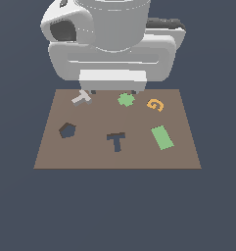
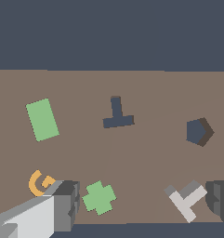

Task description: Insert a designated object into the corresponding slot on a board.

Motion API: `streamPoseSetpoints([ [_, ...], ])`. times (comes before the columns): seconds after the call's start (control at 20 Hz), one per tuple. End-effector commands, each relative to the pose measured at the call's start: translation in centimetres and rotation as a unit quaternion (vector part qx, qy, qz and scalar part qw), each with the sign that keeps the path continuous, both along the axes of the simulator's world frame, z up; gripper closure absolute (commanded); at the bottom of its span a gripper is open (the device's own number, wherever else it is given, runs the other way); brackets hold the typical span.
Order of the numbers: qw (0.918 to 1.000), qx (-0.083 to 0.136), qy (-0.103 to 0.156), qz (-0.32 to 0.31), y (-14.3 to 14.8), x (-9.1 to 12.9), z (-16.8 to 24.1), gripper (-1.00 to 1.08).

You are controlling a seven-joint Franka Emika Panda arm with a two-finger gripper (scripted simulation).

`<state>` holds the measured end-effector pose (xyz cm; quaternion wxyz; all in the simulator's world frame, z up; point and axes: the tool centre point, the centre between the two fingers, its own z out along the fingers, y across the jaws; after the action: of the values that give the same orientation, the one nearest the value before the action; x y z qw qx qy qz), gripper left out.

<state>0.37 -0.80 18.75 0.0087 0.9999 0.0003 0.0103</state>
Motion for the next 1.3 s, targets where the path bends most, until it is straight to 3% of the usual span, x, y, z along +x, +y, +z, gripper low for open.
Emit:
streamPoseSetpoints([
  [0.0,1.0000,0.000,0.000,0.000,0.0,0.0,0.0,-0.92],
  [0.75,0.9983,0.001,0.002,0.059,-1.7,-2.4,-2.4,-0.92],
  [1.25,0.9877,0.003,0.006,0.156,-5.2,-5.9,-6.5,-0.92],
])
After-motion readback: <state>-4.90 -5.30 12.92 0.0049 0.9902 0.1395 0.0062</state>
